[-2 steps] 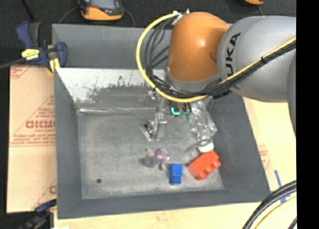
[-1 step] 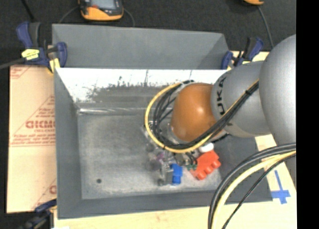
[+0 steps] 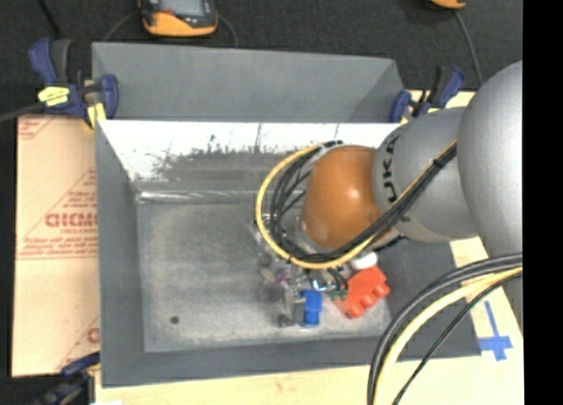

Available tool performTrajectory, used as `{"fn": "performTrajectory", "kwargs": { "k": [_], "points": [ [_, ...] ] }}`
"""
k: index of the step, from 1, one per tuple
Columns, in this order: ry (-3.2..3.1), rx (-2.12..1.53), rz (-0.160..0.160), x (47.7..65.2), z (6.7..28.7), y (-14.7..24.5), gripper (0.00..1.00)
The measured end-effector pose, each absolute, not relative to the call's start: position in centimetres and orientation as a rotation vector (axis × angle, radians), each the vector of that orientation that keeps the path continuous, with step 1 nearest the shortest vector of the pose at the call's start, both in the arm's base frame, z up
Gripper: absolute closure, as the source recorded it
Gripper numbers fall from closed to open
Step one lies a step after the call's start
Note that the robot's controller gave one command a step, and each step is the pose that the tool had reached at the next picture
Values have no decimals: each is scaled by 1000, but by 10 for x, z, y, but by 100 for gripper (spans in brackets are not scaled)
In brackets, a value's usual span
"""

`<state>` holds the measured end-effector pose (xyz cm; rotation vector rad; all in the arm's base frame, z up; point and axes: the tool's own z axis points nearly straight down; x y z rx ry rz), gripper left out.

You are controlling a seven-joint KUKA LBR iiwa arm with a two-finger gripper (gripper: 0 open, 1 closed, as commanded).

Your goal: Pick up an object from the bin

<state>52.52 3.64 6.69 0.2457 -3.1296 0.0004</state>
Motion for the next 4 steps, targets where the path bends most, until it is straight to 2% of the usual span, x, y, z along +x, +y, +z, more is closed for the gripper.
{"fn": "performTrajectory", "kwargs": {
  "k": [3, 4],
  "points": [
    [-3137, 215, -5, 527, 68, 36, 0],
    [-3139, 212, -6, 528, 69, 36, 100]
  ]
}}
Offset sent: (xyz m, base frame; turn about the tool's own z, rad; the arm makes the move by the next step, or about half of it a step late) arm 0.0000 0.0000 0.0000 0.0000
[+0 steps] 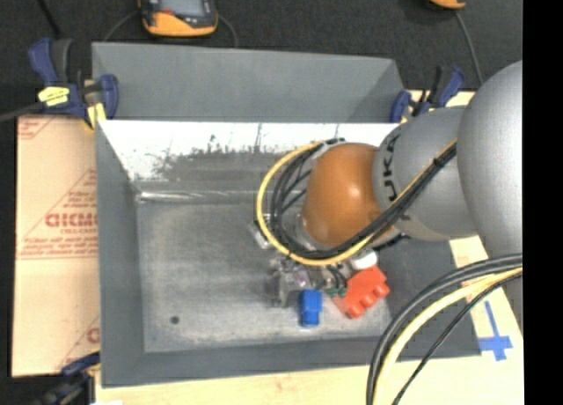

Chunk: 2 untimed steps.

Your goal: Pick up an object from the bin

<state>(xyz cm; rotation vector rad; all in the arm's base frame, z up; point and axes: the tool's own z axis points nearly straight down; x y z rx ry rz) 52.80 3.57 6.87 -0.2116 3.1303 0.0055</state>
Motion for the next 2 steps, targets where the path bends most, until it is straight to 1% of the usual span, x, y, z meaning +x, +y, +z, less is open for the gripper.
{"fn": "performTrajectory", "kwargs": {
  "k": [1, 2],
  "points": [
    [3127, -205, 2, 530, 115, 35, 100],
    [3128, -199, 1, 532, 141, 35, 100]
  ]
}}
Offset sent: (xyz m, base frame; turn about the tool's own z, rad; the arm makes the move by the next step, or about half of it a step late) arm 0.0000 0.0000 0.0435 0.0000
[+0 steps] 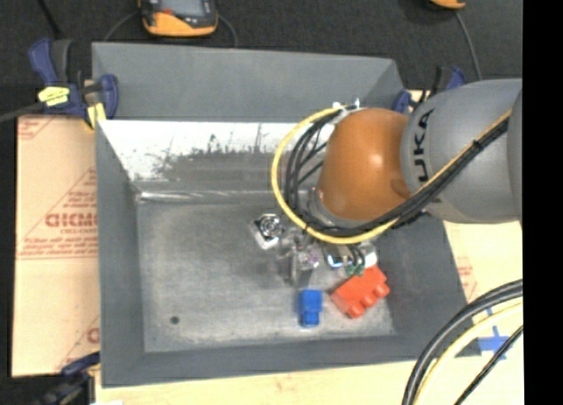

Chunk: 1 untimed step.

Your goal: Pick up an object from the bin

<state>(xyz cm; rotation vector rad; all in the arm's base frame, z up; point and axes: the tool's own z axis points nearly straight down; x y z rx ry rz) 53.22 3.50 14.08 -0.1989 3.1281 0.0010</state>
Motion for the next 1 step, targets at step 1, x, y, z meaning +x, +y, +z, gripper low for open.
{"fn": "performTrajectory", "kwargs": {
  "k": [1],
  "points": [
    [3128, -194, 1, 534, 161, 35, 100]
  ]
}}
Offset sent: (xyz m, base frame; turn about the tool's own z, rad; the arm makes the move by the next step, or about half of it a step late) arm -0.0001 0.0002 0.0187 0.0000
